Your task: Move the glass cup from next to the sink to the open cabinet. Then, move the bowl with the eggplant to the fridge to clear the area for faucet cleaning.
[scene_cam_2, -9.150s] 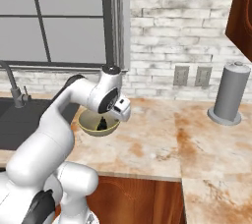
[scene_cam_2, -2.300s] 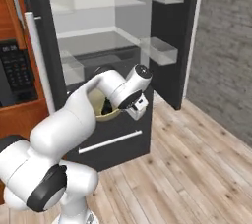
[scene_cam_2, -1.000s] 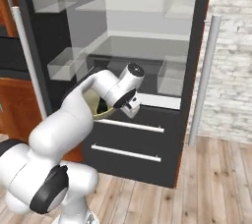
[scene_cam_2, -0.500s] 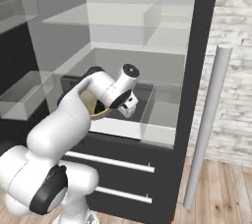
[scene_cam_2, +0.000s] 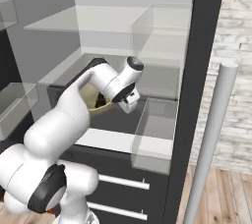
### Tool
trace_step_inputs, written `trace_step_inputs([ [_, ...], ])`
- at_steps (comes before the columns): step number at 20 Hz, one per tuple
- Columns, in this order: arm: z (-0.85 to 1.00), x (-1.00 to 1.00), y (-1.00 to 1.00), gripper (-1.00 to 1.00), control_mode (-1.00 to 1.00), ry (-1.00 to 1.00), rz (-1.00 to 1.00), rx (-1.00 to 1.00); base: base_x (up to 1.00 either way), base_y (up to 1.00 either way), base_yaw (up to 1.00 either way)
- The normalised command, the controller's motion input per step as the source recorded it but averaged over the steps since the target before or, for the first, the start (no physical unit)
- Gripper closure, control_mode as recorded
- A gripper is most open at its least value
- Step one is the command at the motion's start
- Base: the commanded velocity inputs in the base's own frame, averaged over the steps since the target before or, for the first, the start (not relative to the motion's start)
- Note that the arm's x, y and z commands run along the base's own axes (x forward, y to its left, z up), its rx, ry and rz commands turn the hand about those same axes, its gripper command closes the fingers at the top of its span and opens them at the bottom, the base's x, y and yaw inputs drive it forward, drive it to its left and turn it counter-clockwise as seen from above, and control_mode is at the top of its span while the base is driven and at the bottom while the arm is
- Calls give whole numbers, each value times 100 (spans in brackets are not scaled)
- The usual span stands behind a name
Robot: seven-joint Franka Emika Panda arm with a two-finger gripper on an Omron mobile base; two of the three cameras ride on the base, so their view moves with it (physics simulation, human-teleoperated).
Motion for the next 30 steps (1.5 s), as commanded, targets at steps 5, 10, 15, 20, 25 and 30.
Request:
trace_step_inputs([
  [5, 62, -93, 0, 100, -100, -6, -34, 24, 0, 0, 0],
  [10, 20, -30, 32, 100, -100, -34, -35, 7, 0, 0, 0],
  [15, 25, 40, 81, 100, -100, -19, -54, 3, 0, 0, 0],
  [20, 3, 28, 15, 100, -100, 4, -10, 7, 0, 0, 0],
  [25, -18, 60, -4, 100, -100, 18, -1, 3, 0, 0, 0],
  [30, 0, 100, 0, 100, -100, 9, -10, 16, 0, 0, 0],
])
